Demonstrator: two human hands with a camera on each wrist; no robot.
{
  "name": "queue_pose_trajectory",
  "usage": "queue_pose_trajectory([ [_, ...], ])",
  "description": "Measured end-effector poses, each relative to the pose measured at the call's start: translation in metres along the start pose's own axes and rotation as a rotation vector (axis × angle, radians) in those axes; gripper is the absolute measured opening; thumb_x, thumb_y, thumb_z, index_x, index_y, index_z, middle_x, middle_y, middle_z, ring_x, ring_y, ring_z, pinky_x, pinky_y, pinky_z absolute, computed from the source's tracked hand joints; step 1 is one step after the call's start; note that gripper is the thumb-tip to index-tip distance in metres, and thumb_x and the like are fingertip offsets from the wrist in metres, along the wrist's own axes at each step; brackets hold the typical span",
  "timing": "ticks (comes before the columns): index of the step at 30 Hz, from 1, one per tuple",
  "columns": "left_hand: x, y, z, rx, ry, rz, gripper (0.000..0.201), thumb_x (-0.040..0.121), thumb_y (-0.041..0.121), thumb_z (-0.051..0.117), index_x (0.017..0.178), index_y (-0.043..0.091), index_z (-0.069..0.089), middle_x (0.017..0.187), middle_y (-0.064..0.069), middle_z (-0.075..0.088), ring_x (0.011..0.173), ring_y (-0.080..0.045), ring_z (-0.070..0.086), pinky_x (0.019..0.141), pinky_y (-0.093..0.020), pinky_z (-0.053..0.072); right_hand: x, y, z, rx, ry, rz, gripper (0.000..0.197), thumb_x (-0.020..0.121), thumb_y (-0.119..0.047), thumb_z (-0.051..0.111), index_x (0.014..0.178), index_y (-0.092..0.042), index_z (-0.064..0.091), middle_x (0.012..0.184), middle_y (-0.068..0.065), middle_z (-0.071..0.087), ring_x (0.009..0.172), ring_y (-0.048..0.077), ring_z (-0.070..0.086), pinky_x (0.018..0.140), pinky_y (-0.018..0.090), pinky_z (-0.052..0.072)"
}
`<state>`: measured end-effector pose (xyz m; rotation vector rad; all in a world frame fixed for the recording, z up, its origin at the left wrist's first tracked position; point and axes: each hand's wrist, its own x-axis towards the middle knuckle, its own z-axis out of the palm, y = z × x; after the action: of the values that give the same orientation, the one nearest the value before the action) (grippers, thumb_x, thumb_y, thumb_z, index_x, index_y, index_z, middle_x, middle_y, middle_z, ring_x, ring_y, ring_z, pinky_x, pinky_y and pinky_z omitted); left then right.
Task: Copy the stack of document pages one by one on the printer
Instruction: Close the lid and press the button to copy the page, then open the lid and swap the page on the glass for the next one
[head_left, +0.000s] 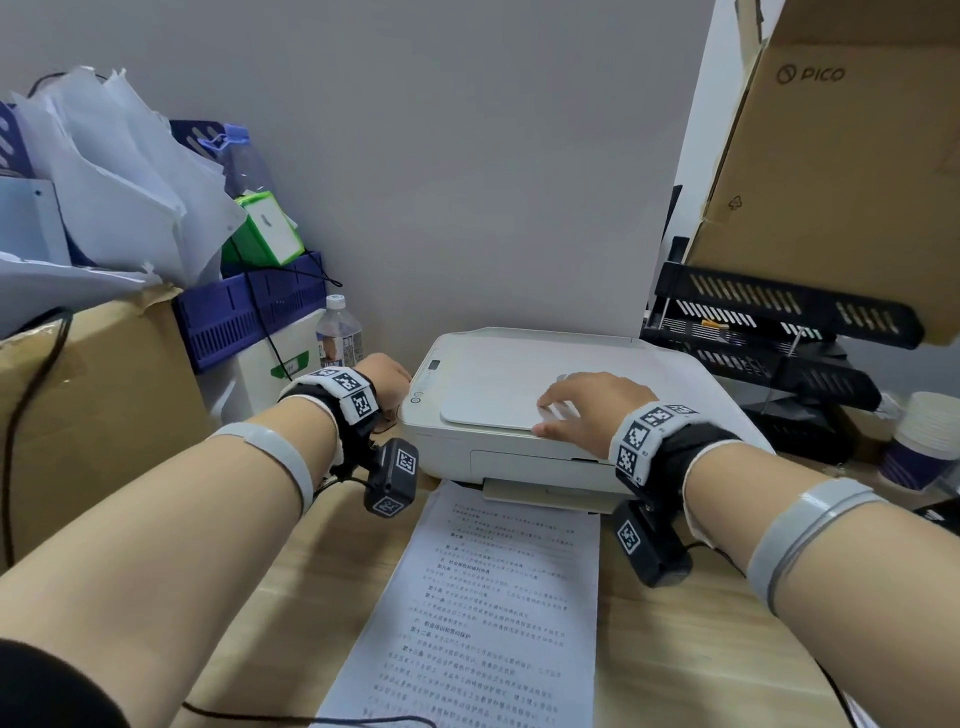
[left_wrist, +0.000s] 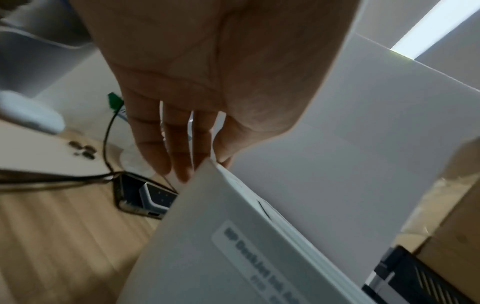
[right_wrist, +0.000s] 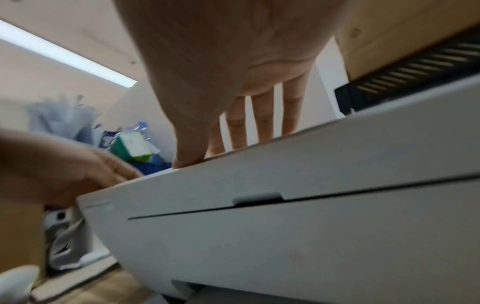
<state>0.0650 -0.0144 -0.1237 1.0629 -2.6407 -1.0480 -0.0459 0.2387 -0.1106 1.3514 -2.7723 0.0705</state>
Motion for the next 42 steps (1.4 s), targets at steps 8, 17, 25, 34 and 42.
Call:
queue_pose_trajectory([
  [8,0.011,0.024,-0.004,-0.055,0.040,0.264,0.052,0.087,-0.013,0.044,0.124,0.018,0.061,0.105,-0.011,0.066,0.089,-0.026,0.065,0.070,-0.031,0.054,-0.001,0.003,-0.017,-0.002,0.165,-0.078,0.029,0.091,-0.062,0.052,0.104,-0.040,0.066,0.099,-0.018,0.058,0.093,0.010,0.055,0.078,0.031,0.045],
  [17,0.027,0.063,-0.009,-0.488,0.073,0.425,0.011,0.097,0.001,0.056,0.104,0.005,0.063,0.093,-0.010,0.067,0.072,-0.013,0.068,0.064,-0.023,0.054,0.035,0.010,-0.068,0.071,0.709,0.036,0.015,0.089,-0.038,0.065,0.099,-0.027,0.066,0.097,-0.005,0.064,0.101,0.022,0.057,0.091,0.039,0.040],
  [25,0.084,0.111,-0.012,-0.723,0.210,0.378,0.017,0.096,-0.002,0.051,0.111,0.005,0.055,0.083,-0.008,0.061,0.067,-0.014,0.062,0.054,-0.021,0.056,0.033,0.027,-0.035,0.156,0.504,0.109,0.019,0.086,-0.022,0.058,0.105,-0.023,0.055,0.100,-0.003,0.054,0.102,0.023,0.051,0.089,0.038,0.041],
  [34,0.127,0.135,-0.009,-0.655,0.135,0.314,0.036,0.090,-0.011,0.046,0.123,-0.002,0.056,0.087,-0.008,0.057,0.074,-0.020,0.058,0.067,-0.032,0.056,0.016,0.061,0.018,0.114,0.062,0.213,0.052,0.092,-0.060,0.048,0.139,-0.038,0.043,0.142,-0.005,0.044,0.133,0.017,0.039,0.108,0.041,0.035],
  [42,0.124,0.140,-0.017,-0.772,-0.068,0.195,0.063,0.096,-0.008,0.048,0.153,0.009,0.027,0.124,-0.018,0.051,0.115,-0.027,0.054,0.091,-0.044,0.048,0.002,0.065,0.024,0.035,-0.126,0.221,0.061,0.091,-0.071,0.028,0.137,-0.032,0.042,0.140,0.002,0.048,0.128,0.024,0.046,0.101,0.047,0.039],
])
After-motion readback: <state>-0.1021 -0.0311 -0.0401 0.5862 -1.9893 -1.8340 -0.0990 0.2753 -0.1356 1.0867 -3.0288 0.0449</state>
